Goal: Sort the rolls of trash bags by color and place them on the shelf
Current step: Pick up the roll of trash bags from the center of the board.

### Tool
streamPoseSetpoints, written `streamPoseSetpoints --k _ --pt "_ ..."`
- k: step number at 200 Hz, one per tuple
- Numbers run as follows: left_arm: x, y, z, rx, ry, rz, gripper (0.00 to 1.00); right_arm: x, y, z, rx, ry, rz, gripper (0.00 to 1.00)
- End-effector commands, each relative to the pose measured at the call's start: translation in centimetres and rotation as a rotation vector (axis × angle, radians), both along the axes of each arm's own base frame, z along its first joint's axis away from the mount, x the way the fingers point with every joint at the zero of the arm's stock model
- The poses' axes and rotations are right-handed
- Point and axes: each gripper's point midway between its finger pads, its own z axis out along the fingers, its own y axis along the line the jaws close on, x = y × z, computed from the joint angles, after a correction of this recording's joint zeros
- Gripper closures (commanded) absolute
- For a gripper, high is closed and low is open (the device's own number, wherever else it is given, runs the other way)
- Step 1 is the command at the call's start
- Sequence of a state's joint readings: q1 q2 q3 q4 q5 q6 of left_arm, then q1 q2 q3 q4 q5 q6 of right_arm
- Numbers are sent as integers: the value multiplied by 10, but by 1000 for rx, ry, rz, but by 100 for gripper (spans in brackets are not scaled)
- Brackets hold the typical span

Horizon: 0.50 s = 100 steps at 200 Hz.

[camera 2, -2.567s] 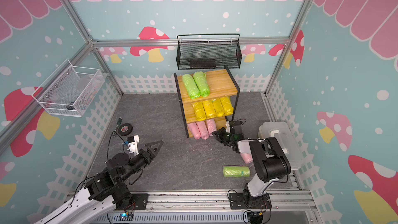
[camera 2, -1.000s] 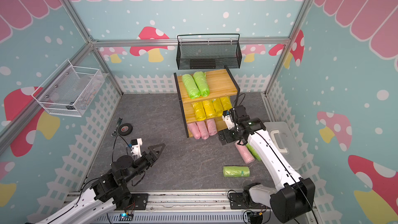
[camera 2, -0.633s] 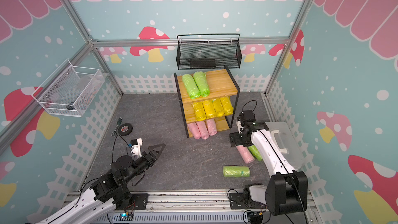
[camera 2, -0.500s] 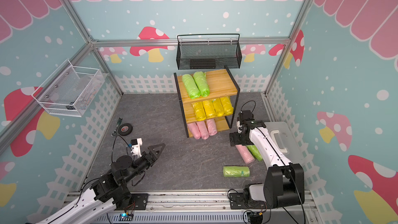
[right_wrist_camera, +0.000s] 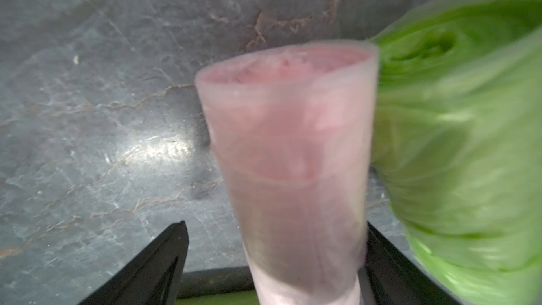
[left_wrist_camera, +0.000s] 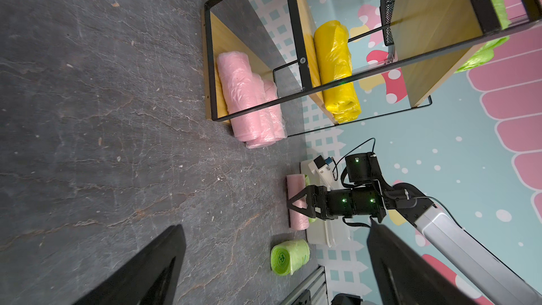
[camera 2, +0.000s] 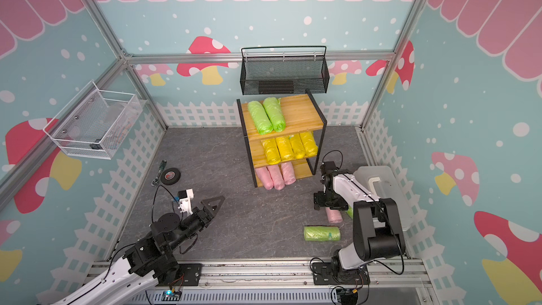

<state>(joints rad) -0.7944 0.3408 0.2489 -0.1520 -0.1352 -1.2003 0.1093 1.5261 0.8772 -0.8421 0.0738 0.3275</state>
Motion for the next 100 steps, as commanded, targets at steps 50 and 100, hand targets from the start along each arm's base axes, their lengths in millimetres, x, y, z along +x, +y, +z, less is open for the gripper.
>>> streamPoseSetpoints --k 50,100 --pt "1 1 3 -8 -7 12 1 -11 4 -6 33 12 -66 26" --pt "1 -3 5 -2 -2 -4 1 -17 15 -8 100 14 -101 32"
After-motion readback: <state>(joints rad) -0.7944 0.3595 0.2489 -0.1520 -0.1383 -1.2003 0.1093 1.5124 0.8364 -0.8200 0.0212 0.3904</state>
